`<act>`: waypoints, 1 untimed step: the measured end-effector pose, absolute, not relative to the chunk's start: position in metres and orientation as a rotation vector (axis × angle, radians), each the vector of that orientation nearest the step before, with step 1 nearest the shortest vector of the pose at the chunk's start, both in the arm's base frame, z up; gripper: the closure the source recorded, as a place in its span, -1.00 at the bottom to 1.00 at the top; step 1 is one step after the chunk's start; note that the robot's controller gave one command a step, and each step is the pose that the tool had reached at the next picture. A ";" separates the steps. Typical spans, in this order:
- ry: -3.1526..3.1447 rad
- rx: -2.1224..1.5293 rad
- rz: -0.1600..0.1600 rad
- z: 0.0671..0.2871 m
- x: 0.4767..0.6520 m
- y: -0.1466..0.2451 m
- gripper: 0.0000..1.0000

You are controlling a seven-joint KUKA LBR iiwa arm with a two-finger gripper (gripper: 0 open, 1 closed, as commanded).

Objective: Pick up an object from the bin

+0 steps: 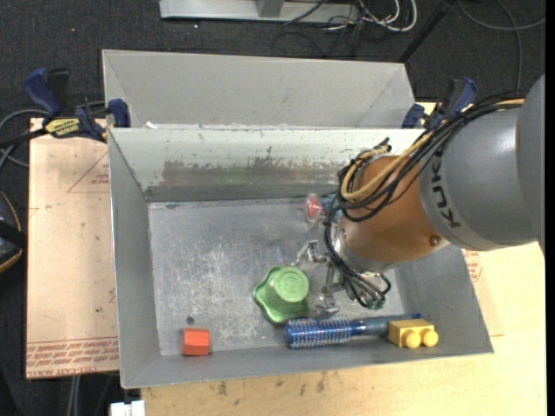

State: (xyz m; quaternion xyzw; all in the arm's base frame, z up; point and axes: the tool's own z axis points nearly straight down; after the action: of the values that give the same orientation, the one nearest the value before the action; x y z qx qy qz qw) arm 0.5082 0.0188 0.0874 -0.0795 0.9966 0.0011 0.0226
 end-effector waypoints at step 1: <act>3.127 0.071 -0.002 0.076 0.529 0.047 -1.00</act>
Offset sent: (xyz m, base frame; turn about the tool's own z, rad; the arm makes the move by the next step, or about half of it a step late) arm 0.0149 0.0296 -0.0174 0.2042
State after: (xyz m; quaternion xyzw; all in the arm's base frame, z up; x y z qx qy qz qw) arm 0.5286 0.0468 0.0764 0.0226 0.9997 -0.0007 0.0069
